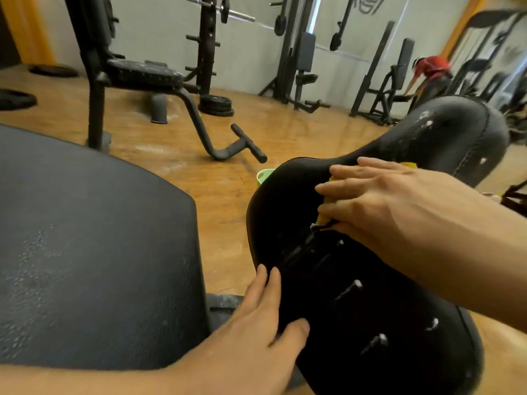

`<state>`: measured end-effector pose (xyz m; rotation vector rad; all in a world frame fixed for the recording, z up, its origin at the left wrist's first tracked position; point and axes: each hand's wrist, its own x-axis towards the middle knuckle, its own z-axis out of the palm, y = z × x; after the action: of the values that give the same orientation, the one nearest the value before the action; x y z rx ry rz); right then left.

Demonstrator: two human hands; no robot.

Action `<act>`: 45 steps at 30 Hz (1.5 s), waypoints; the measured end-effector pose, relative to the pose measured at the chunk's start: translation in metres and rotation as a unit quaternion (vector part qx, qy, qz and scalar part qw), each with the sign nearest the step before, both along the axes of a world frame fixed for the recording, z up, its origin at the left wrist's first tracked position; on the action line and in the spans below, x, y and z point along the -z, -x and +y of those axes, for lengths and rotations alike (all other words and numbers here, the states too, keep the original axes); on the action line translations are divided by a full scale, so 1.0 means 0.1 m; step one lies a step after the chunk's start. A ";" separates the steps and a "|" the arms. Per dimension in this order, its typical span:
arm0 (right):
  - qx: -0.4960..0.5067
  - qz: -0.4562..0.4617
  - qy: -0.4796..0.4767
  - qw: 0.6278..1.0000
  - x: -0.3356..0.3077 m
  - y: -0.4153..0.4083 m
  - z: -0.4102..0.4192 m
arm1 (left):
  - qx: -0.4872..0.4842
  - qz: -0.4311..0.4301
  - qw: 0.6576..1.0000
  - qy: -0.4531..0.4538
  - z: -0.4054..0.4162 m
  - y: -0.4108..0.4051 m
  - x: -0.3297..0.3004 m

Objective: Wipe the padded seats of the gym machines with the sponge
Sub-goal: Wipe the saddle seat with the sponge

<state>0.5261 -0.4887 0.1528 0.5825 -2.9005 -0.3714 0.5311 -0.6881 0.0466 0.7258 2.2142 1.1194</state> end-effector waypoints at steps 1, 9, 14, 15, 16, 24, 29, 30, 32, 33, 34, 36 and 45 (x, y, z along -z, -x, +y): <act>-0.012 0.033 -0.017 0.999 -0.01 -0.05 0.02 | 0.012 0.015 1.000 0.010 -0.06 0.04 -0.01; 0.053 0.039 -0.099 0.993 -0.04 0.16 -0.55 | 0.019 0.141 0.990 -0.018 -0.23 0.72 -0.16; 0.029 0.078 0.021 0.996 0.32 -0.36 -0.29 | 0.073 0.214 0.974 -0.015 -0.25 1.05 -0.13; 0.028 0.071 0.038 0.996 0.32 -0.38 -0.32 | 0.079 0.222 0.972 -0.014 -0.24 1.08 -0.12; 0.026 0.077 0.034 0.996 0.31 -0.31 -0.35 | 0.085 0.226 0.970 -0.016 -0.23 1.11 -0.10; 0.077 0.087 -0.066 0.991 0.42 -0.13 -0.63 | 0.126 0.211 0.969 -0.002 -0.19 1.19 -0.04; 0.071 0.123 -0.042 0.989 0.54 -0.36 -0.56 | 0.138 0.209 0.968 0.003 -0.16 1.20 -0.03; 0.080 0.118 -0.077 0.987 0.52 -0.23 -0.62 | 0.138 0.209 0.968 0.004 -0.16 1.20 -0.02; 0.114 0.091 -0.103 0.984 0.49 0.03 -0.78 | 0.132 0.213 0.968 0.004 -0.17 1.21 -0.01; 0.127 0.088 -0.105 0.982 0.50 0.09 -0.83 | 0.129 0.214 0.968 0.001 -0.17 1.21 -0.01; 0.134 0.090 -0.103 0.981 0.55 0.07 -0.83 | 0.127 0.215 0.968 -0.001 -0.17 1.21 0.00; 0.116 0.094 -0.067 0.986 0.67 -0.21 -0.78 | 0.130 0.219 0.967 0.001 -0.18 1.22 0.00; 0.143 0.108 -0.079 0.981 0.82 -0.01 -0.98 | 0.112 0.183 0.976 -0.029 -0.16 1.22 -0.03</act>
<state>0.5271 -0.5865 0.0712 0.1288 -2.7598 -0.6631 0.4092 -0.7045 0.0495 1.2596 2.3236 1.0023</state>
